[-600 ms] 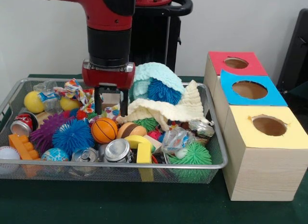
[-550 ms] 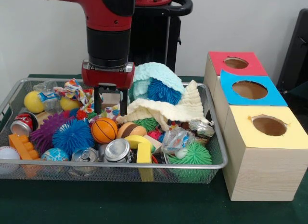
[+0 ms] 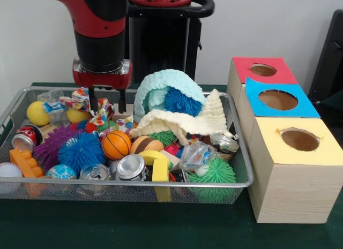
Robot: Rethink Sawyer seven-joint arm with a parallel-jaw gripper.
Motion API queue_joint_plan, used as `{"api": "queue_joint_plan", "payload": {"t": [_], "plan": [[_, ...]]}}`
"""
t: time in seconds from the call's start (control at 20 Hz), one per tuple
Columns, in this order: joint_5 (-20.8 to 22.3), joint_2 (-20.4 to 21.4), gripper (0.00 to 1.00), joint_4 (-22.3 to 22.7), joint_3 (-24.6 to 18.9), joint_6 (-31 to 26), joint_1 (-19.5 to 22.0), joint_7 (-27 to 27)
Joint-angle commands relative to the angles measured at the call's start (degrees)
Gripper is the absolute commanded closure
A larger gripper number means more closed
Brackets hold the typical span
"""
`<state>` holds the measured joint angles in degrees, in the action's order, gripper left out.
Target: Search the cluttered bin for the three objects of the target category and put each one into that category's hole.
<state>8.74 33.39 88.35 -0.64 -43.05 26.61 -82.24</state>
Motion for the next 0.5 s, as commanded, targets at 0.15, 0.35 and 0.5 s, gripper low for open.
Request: {"api": "queue_joint_plan", "payload": {"t": [0.15, 0.35, 0.5], "plan": [[2.2, 5.5, 0.00, 1.7, -2.1, -1.0, -0.2, -1.4], [1.2, 9.9, 0.00, 6.8, -1.8, 0.2, -2.8, -4.4], [0.6, 11.7, 0.00, 9.8, -1.2, 2.2, -4.5, -7.1]]}}
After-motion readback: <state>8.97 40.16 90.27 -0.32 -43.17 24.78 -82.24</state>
